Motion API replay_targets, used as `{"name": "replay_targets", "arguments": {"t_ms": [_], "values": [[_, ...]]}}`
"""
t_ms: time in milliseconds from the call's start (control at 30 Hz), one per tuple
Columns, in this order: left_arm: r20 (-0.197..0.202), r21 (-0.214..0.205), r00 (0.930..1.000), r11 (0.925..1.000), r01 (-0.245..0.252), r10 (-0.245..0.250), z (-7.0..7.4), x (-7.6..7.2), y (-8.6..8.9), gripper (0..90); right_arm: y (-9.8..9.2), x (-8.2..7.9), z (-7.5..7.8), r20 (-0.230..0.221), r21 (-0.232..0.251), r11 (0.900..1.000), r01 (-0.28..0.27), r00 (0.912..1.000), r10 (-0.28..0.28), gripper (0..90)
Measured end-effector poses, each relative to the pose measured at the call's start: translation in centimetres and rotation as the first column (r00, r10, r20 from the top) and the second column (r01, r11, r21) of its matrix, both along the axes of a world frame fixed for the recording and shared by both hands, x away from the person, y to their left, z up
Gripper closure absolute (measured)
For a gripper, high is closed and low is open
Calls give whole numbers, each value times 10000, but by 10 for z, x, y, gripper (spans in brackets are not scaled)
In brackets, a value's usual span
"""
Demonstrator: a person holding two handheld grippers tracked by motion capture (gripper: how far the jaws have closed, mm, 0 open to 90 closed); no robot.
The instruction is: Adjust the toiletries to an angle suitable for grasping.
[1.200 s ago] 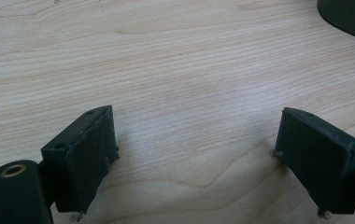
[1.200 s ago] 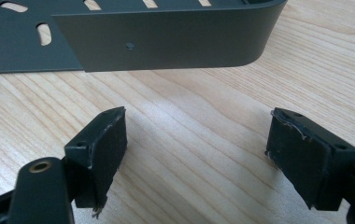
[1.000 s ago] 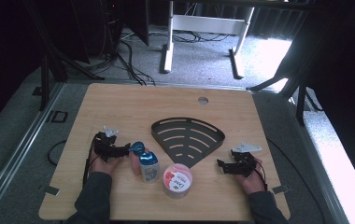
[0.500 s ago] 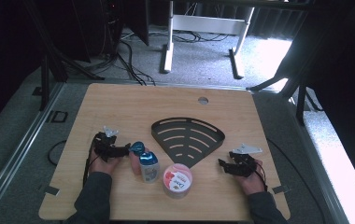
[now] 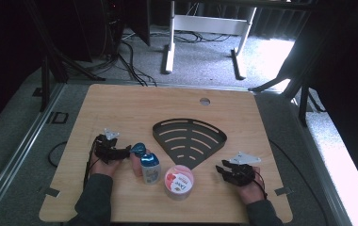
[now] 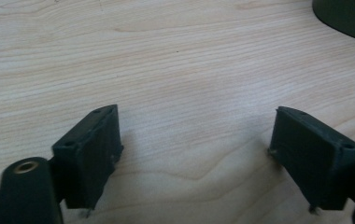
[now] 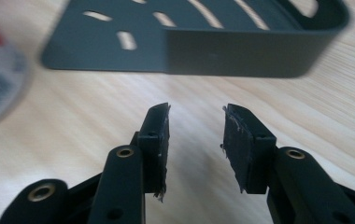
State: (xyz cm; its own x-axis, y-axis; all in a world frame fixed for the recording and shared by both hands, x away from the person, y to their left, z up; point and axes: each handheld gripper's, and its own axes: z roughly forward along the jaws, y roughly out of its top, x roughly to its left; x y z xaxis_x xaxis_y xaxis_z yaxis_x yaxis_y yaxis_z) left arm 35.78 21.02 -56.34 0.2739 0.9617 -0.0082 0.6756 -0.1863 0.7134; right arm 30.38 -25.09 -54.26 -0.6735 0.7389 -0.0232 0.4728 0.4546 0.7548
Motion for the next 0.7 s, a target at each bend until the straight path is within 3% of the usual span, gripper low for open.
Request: {"name": "replay_targets", "arguments": {"t_ms": [67, 167, 200, 233, 267, 433, 567, 700], "values": [[30, -11, 10000, 10000, -3, 3, 1, -2, 1, 247, 6, -5, 1, 22, 18, 9994, -344, 9994, 344, 649], [-12, -1, 9999, 9999, -147, 147, 4, -3, 3, 374, 13, -13, 3, -39, 128, 9967, -803, 9968, 804, 814], [-12, -1, 9999, 9999, -147, 147, 4, -3, 3, 399, 13, -13, 3, -39, 128, 9967, -803, 9968, 804, 814], [-8, -11, 9998, 9998, -219, 219, 4, -4, 4, 448, 17, -17, 5, -46, 221, 9936, -1111, 9938, 1112, 898], [-32, -27, 9998, 9998, -207, 207, 5, -4, 5, 506, 19, -20, 6, -75, 288, 9916, -1260, 9920, 1263, 900], [7, -33, 9998, 9998, -197, 197, 5, -5, 5, 511, 30, -31, 6, -88, 367, 9792, -1993, 9798, 1998, 900], [23, -54, 9998, 9998, -213, 213, 5, -5, 4, 505, 47, -46, 5, -136, 265, 9601, -2784, 9602, 2789, 900], [13, -47, 9998, 9998, -214, 214, 5, -5, 4, 508, 54, -54, 5, -143, 282, 9495, -3124, 9497, 3128, 900]]}}
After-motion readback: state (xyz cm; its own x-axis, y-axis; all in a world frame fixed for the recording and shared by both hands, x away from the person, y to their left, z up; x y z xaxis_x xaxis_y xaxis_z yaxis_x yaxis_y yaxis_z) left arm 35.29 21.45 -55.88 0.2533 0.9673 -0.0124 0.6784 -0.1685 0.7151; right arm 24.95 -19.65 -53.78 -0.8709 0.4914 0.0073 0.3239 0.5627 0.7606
